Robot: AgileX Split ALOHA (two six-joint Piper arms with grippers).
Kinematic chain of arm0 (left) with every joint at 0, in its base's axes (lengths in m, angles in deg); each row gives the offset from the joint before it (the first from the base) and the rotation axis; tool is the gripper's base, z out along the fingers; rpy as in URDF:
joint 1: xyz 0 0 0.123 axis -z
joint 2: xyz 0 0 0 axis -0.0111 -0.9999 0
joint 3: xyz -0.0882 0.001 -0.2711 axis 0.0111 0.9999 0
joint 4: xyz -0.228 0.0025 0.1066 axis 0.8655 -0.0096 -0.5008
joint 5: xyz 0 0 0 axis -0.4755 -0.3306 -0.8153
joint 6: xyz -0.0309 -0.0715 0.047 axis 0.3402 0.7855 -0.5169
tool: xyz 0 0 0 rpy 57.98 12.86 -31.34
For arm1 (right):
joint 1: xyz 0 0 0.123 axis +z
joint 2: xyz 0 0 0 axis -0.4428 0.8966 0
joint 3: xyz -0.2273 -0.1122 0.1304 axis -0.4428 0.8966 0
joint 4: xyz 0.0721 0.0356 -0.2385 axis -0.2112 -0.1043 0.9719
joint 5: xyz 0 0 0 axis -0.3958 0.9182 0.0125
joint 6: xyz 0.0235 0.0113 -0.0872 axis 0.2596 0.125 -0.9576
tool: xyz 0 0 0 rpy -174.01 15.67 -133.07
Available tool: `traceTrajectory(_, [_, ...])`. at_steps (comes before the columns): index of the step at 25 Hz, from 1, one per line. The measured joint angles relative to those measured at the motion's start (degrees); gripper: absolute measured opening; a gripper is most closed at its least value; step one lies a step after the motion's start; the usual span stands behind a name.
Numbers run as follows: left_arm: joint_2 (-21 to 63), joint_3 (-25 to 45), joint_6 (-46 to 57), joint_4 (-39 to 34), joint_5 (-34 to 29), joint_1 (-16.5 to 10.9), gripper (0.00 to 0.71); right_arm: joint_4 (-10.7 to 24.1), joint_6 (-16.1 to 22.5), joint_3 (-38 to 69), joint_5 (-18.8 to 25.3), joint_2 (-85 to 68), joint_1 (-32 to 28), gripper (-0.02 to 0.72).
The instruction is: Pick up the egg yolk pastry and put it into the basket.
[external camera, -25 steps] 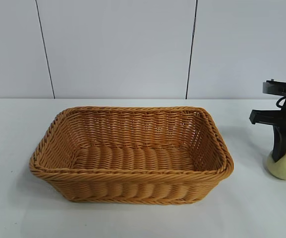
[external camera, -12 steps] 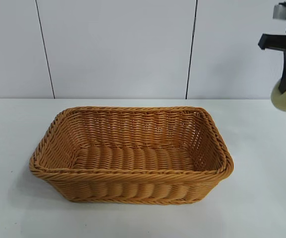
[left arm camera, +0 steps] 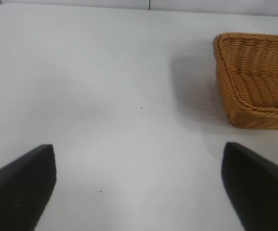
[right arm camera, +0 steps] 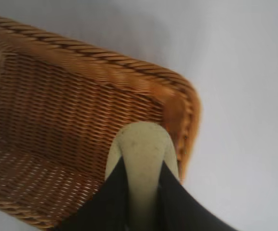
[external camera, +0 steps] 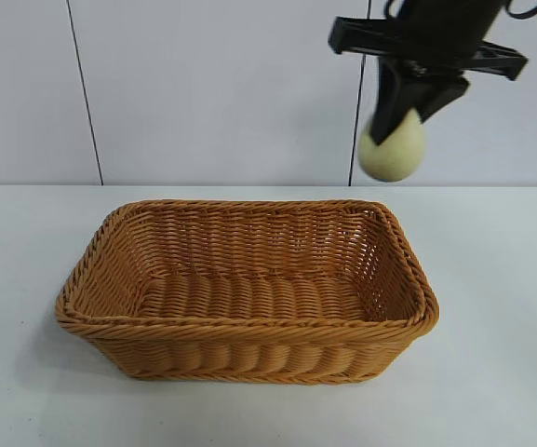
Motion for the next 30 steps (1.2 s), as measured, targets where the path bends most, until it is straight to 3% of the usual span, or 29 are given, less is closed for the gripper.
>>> traceTrajectory(5, [0.0, 0.0, 0.0, 0.0, 0.0, 0.0, 0.673, -0.2, 0.8, 0.0, -4.8, 7.9, 1.0, 0.091])
traceTrajectory(9, [0.0, 0.0, 0.0, 0.0, 0.0, 0.0, 0.673, -0.5, 0.8, 0.0, -5.2, 11.5, 1.0, 0.098])
traceTrajectory(12, [0.0, 0.0, 0.0, 0.0, 0.0, 0.0, 0.673, -0.7, 0.8, -0.1, -5.2, 11.6, 1.0, 0.21])
traceTrajectory(14, [0.0, 0.0, 0.0, 0.0, 0.0, 0.0, 0.673, -0.7, 0.8, -0.5, -4.8, 11.6, 1.2, 0.405])
traceTrajectory(16, [0.0, 0.0, 0.0, 0.0, 0.0, 0.0, 0.673, -0.7, 0.6, -1.3, -3.3, 11.5, 1.2, 0.544])
traceTrajectory(18, [0.0, 0.0, 0.0, 0.0, 0.0, 0.0, 0.673, -0.5, 0.6, -3.1, -0.5, 10.7, 1.2, 0.6])
traceTrajectory(25, [0.0, 0.0, 0.0, 0.0, 0.0, 0.0, 0.673, 6.6, 3.4, -16.9, 14.3, 8.5, 0.9, 0.627])
traceTrajectory(30, [0.0, 0.0, 0.0, 0.0, 0.0, 0.0, 0.673, 9.6, 3.7, -21.6, 17.8, 8.3, -3.6, 0.627])
